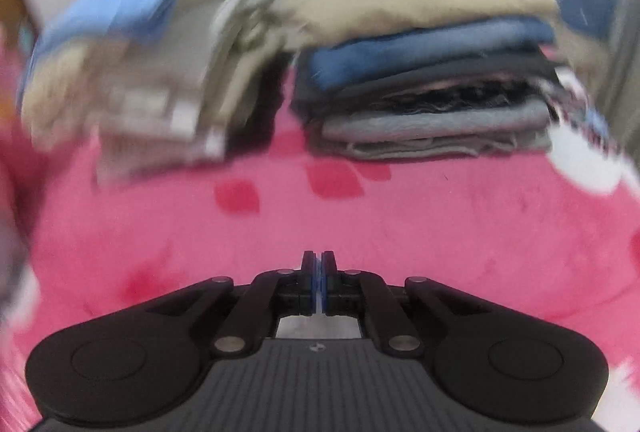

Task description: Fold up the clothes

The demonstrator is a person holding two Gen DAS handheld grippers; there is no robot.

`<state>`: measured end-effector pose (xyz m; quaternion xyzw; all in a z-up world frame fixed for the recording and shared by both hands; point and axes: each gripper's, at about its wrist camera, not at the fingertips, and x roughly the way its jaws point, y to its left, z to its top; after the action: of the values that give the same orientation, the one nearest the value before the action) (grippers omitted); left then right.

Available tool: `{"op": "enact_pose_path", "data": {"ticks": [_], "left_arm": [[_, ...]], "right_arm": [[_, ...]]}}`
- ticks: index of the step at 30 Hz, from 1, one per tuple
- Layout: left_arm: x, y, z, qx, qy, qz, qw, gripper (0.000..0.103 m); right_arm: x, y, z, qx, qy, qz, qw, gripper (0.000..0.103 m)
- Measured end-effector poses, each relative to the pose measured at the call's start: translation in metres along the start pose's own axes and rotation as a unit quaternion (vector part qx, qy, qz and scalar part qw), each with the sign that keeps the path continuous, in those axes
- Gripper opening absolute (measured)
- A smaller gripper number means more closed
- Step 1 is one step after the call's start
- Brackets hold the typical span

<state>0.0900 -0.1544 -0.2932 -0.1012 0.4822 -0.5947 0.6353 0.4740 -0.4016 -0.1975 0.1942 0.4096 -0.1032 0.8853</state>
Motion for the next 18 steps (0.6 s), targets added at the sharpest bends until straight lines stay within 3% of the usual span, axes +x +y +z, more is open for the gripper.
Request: {"op": "enact_pose_path", "data": {"ticks": [3, 6, 7, 8, 9, 12, 15, 17, 18], "left_arm": [[0.002, 0.000, 0.000, -0.001, 0.000, -0.001, 1.0000, 0.027], [0.003, -0.001, 0.001, -0.001, 0.000, -0.001, 1.0000, 0.027], [0.003, -0.001, 0.001, -0.002, 0.000, -0.001, 1.0000, 0.027], [0.003, -0.001, 0.000, -0.003, -0.001, -0.001, 1.0000, 0.027], [0.003, -0.001, 0.001, -0.003, 0.000, -0.002, 1.0000, 0.027], [0.003, 0.000, 0.001, -0.005, 0.000, -0.004, 1.0000, 0.027], [0.003, 0.001, 0.001, -0.006, 0.001, -0.007, 1.0000, 0.027], [0.004, 0.001, 0.001, -0.007, 0.001, -0.007, 0.9999, 0.027], [0.004, 0.002, 0.001, -0.007, 0.001, -0.008, 0.9999, 0.026]], "right_arm": [[0.003, -0.026, 0.005, 0.107, -0.019, 0.037, 0.993, 0.004], [0.007, -0.053, 0.002, 0.210, -0.038, 0.081, 0.974, 0.009], [0.008, -0.060, 0.000, 0.232, -0.040, 0.092, 0.967, 0.014], [0.005, -0.062, 0.000, 0.235, -0.047, 0.092, 0.967, 0.026], [0.000, -0.063, 0.000, 0.228, -0.055, 0.090, 0.968, 0.032], [-0.028, -0.048, 0.002, 0.125, -0.085, 0.066, 0.986, 0.032], [-0.054, -0.014, -0.012, -0.046, -0.068, 0.043, 0.996, 0.032], [-0.066, 0.016, -0.043, -0.202, -0.051, 0.015, 0.978, 0.032], [-0.068, 0.029, -0.063, -0.273, -0.037, 0.009, 0.961, 0.034]]}}
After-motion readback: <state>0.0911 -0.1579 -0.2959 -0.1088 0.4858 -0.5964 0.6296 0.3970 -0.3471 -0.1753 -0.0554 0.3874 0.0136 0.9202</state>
